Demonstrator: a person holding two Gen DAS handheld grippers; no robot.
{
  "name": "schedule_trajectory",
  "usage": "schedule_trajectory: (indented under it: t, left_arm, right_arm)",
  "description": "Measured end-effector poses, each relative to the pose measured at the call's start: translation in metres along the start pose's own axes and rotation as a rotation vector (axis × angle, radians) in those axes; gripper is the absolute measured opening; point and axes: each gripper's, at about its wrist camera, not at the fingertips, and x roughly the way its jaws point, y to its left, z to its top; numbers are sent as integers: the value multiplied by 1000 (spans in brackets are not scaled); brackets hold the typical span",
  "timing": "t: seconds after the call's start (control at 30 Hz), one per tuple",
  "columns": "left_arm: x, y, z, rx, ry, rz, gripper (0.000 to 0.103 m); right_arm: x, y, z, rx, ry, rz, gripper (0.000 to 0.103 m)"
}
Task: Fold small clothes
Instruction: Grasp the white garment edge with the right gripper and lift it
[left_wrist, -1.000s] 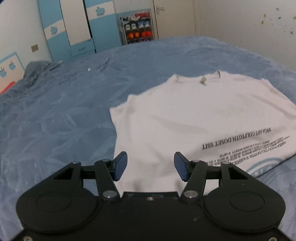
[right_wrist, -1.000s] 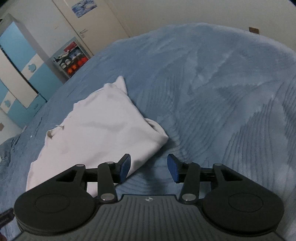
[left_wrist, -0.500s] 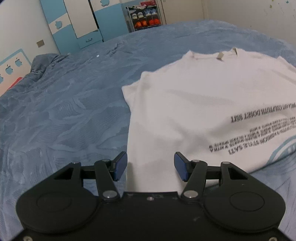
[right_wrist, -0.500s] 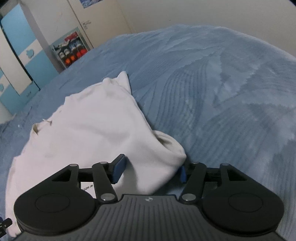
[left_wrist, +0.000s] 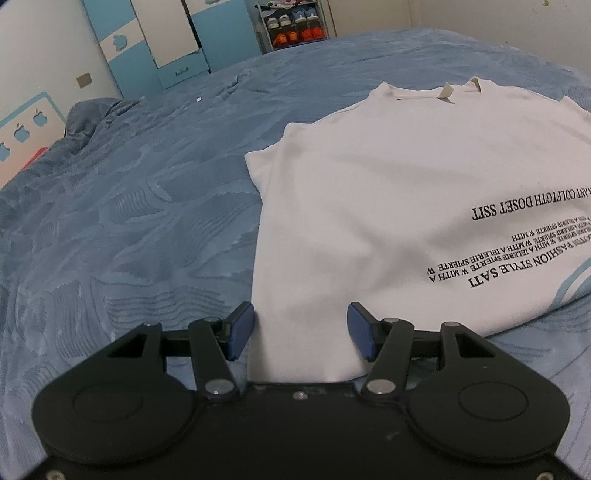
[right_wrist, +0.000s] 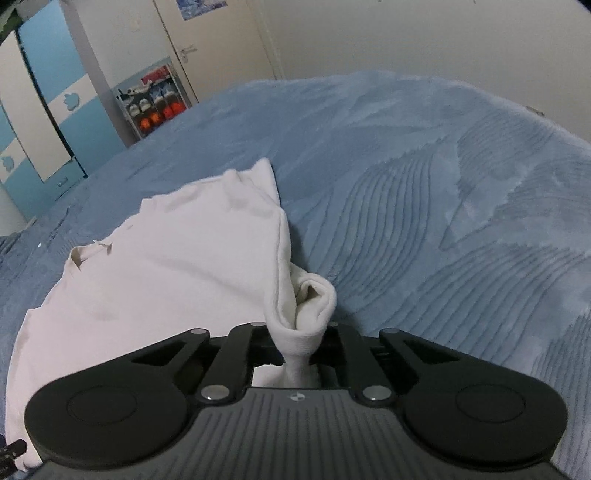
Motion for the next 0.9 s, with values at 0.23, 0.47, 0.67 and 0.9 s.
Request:
schedule_trajectory:
  t: [0.23, 0.47, 0.67, 0.9]
  left_arm:
    - [-4, 17, 2, -41, -13, 14, 58]
    - [-5, 41, 2, -99, -6, 6, 58]
    - [-9, 56, 3, -114, -17, 1, 58]
    - [-12, 75, 1, -152, -19, -22, 58]
  right_arm:
    - [-13, 13, 6, -28, -45, 0, 5]
    - [-33, 30, 18, 46, -99, 92, 4]
    - [-37, 73, 23, -41, -112, 133, 4]
    - [-42, 108, 30, -91, -121, 166, 4]
